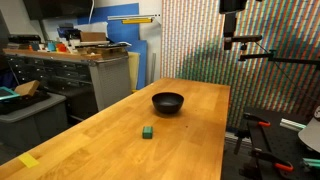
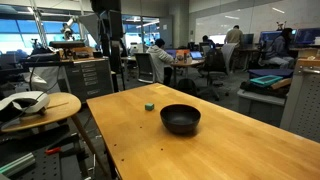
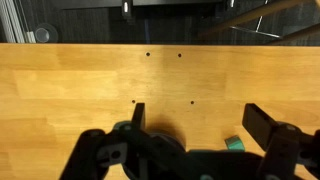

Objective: Get the green object and put it in the black bowl

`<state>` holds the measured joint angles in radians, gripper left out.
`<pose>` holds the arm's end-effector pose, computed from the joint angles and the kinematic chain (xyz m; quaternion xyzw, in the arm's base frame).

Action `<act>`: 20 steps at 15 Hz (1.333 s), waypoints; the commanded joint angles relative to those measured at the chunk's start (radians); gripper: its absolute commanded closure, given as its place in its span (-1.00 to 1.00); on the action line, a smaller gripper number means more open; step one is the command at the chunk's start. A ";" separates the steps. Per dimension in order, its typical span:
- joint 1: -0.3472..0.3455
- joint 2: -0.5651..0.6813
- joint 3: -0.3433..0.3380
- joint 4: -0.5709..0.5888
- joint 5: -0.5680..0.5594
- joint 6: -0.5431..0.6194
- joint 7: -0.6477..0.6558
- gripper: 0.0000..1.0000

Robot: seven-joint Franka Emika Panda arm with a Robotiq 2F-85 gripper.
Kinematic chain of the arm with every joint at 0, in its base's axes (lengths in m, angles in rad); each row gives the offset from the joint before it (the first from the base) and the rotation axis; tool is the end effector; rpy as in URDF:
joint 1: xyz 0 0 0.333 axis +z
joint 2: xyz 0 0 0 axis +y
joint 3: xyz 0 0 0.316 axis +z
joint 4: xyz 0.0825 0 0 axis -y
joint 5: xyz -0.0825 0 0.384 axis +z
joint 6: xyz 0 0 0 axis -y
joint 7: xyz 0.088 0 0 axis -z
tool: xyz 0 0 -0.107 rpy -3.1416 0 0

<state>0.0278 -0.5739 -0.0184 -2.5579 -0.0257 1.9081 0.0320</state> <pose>0.3622 0.0014 0.4511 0.9992 -0.0049 -0.0378 0.0078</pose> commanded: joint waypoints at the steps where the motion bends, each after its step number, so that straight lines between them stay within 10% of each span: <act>1: -0.011 0.000 0.010 0.003 0.006 -0.002 -0.005 -1.00; 11: -0.011 0.000 0.010 0.004 0.006 -0.002 -0.005 -1.00; 20: -0.019 0.105 0.069 -0.010 0.052 0.222 0.246 -1.00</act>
<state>0.0268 -0.5218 0.0084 -2.5756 -0.0108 2.0617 0.1958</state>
